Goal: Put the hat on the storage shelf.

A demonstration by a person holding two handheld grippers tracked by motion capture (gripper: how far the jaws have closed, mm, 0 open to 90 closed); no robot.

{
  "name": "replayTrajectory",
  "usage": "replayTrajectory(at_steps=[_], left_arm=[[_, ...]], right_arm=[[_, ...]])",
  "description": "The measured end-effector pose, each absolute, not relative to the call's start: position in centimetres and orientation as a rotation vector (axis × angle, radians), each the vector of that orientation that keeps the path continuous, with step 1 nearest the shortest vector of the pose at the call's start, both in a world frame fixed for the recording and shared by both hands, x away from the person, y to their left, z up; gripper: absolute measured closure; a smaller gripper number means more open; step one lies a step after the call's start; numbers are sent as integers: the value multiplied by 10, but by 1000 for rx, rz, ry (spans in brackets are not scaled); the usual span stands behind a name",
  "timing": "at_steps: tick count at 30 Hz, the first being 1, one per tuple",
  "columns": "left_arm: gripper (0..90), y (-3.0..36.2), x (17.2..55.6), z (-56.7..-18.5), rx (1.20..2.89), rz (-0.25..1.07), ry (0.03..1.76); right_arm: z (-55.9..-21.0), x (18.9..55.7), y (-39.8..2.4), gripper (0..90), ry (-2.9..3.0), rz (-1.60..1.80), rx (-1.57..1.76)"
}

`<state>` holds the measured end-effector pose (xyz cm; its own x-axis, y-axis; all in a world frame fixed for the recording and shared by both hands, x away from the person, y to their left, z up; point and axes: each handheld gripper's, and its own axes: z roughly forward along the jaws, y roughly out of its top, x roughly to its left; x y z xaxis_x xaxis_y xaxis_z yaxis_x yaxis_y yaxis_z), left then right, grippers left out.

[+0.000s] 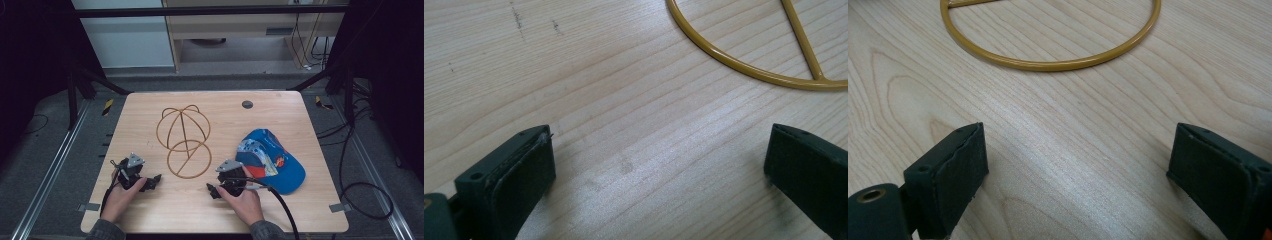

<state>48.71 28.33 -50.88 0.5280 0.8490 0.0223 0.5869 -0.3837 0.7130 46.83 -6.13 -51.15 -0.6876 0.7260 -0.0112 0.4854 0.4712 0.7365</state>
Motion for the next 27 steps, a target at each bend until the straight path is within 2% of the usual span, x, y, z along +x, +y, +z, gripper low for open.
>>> replayTrajectory(at_steps=[15,18,27], left_arm=[[0,283,487,-509,2111,516,1166],[0,283,487,-509,2111,516,1166],[0,283,487,-509,2111,516,1166]], right_arm=[[-511,468,-61,88,2400,1045,1032],[-502,469,-59,118,2462,948,1020],[-455,465,-66,100,2467,899,894]])
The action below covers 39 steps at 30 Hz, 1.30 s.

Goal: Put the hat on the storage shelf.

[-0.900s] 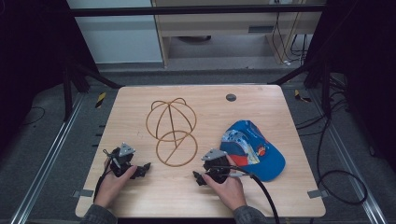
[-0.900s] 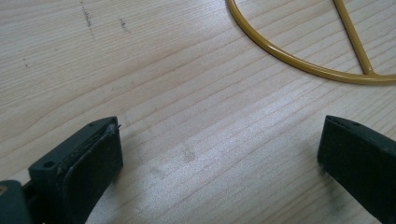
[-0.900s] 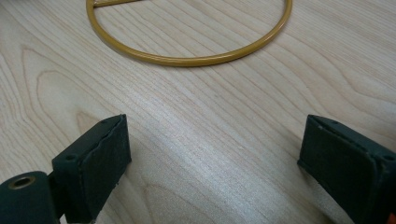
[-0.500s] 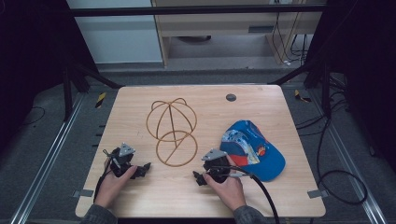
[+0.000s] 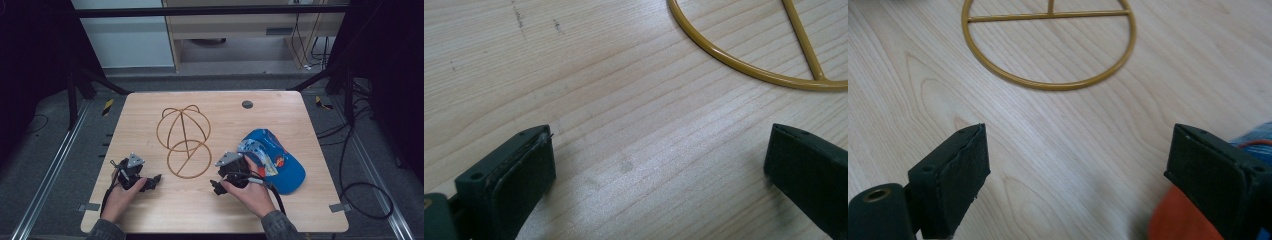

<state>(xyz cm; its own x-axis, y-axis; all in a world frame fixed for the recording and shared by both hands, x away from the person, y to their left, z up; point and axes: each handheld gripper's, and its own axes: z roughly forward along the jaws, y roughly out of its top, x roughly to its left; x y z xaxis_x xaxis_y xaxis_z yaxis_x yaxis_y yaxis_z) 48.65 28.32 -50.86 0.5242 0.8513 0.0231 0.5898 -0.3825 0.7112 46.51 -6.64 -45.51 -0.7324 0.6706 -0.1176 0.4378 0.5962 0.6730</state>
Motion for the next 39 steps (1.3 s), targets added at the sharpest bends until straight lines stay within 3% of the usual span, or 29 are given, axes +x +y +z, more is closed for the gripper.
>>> replayTrajectory(at_steps=[15,24,37,39], left_arm=[[0,283,487,-509,2113,514,1163],[0,283,487,-509,2111,514,1161],[0,283,487,-509,2110,514,1163],[0,283,487,-509,2110,514,1163]], right_arm=[[-406,477,-139,93,2439,814,984],[-383,502,-196,193,2375,728,1090],[-377,531,-206,224,2451,643,1118],[-377,537,-204,267,2465,638,1116]])
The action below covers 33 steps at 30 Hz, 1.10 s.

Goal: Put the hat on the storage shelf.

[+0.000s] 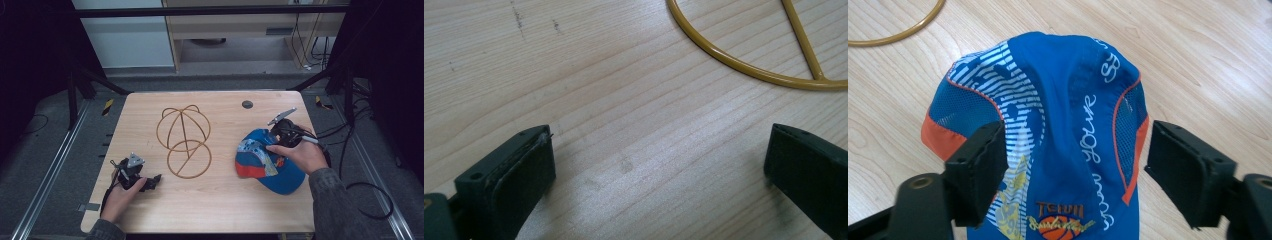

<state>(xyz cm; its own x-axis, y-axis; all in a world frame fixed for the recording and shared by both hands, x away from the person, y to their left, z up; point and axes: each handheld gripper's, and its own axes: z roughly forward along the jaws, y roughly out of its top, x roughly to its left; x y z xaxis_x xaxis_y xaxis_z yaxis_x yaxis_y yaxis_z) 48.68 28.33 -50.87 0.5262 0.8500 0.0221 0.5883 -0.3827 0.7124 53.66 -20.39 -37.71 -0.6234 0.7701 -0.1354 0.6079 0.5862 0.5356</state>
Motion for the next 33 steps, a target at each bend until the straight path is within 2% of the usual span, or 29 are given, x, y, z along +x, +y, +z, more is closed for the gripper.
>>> replayTrajectory(at_steps=[7,16,19,20,21,23,26,27,29,33], left_arm=[[0,283,487,-509,2111,513,1161],[0,283,487,-509,2111,513,1160],[0,283,487,-509,2111,513,1159],[0,283,487,-509,2111,513,1159],[0,283,487,-509,2111,513,1160],[0,283,487,-509,2111,513,1160],[0,283,487,-509,2111,513,1159],[0,283,487,-509,2111,513,1159],[0,283,487,-509,2112,513,1159],[0,283,487,-509,2111,513,1159]], right_arm=[[-377,546,-199,381,2478,672,1118],[-381,553,-195,435,2497,718,1123],[-385,556,-191,521,2521,716,1116],[-385,556,-191,521,2521,716,1116],[-388,557,-190,590,2538,711,1116],[-389,558,-189,618,2544,705,1110],[-390,559,-189,767,2555,699,1115],[-390,559,-190,844,2558,706,1112],[-389,559,-192,887,2564,707,1115],[-386,556,-196,900,2564,731,1113]])
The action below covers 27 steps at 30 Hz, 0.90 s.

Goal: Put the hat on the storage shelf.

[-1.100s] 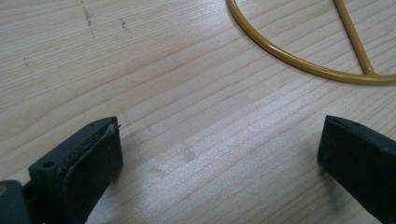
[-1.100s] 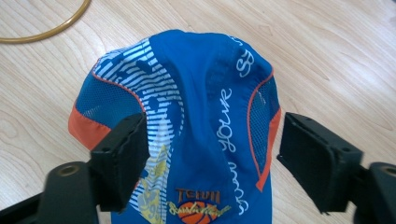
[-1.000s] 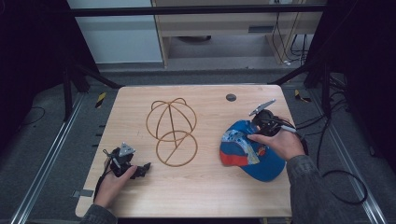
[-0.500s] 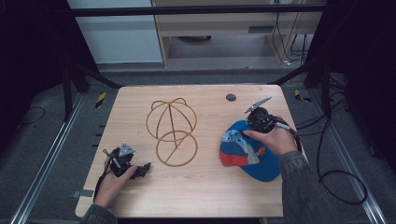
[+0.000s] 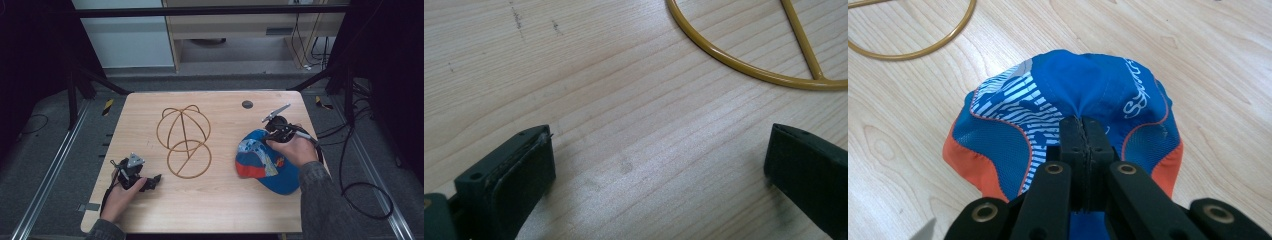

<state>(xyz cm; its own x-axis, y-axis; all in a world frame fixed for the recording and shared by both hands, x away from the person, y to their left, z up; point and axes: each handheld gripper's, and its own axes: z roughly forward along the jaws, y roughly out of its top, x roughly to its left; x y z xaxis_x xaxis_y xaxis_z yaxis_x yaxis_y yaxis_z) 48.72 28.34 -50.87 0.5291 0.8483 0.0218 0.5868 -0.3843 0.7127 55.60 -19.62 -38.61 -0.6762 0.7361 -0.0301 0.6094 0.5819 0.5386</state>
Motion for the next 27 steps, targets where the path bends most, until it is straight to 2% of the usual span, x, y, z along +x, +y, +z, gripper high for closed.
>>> replayTrajectory(at_steps=[12,27], left_arm=[[0,283,487,-509,2111,513,1159],[0,283,487,-509,2109,513,1160]], right_arm=[[-367,545,-217,900,2500,865,1153],[-310,534,-223,900,2377,1007,1106]])
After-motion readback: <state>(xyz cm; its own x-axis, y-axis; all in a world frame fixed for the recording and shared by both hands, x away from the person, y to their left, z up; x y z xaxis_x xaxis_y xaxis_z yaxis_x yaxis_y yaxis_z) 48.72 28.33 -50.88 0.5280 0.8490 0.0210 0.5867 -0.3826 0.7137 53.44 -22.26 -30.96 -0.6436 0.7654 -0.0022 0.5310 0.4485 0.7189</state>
